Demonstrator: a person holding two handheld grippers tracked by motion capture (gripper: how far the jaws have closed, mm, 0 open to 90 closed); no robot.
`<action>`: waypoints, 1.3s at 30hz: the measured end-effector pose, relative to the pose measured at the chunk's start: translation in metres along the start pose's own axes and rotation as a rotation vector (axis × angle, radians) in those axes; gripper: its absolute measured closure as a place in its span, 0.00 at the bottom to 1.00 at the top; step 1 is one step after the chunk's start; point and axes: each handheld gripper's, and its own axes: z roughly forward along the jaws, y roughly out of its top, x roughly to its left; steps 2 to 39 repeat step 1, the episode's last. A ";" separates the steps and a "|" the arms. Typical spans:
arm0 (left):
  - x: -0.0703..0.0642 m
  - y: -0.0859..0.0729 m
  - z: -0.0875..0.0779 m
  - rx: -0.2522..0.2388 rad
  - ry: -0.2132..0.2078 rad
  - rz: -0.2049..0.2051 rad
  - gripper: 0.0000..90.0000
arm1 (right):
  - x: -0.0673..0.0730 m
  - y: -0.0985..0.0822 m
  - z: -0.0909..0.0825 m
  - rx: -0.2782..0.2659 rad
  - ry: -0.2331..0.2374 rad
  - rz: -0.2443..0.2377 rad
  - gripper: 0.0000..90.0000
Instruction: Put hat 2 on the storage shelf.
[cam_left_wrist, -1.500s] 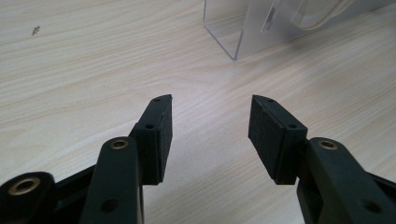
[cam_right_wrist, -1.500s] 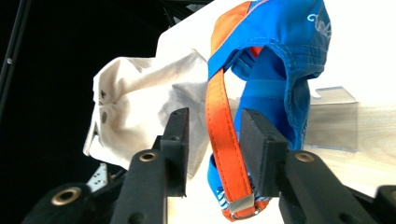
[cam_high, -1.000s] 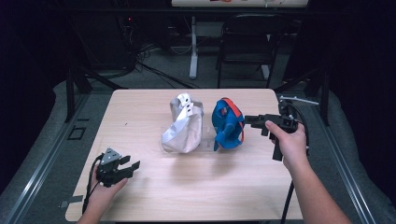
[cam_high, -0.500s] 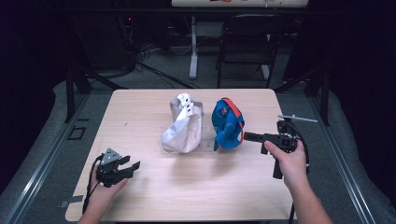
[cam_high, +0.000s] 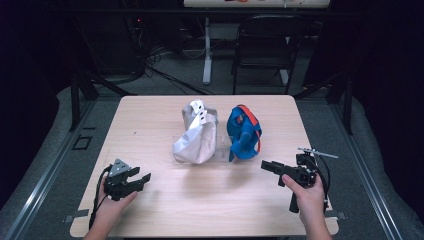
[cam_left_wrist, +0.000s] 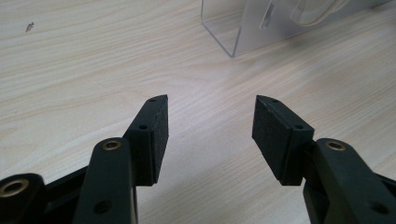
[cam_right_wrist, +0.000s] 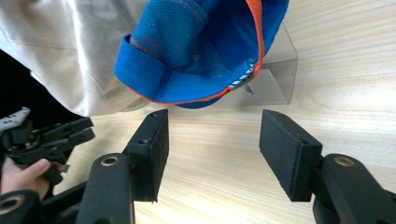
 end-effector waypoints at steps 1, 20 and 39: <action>0.000 0.000 0.000 0.000 0.000 0.000 0.51 | 0.000 0.000 0.000 0.000 0.000 0.000 0.48; 0.000 0.000 0.000 0.000 0.000 0.000 0.51 | 0.000 0.000 0.000 0.000 0.000 0.000 0.48; 0.000 0.000 0.000 0.000 0.000 0.000 0.51 | 0.000 0.000 0.000 0.000 0.000 0.000 0.48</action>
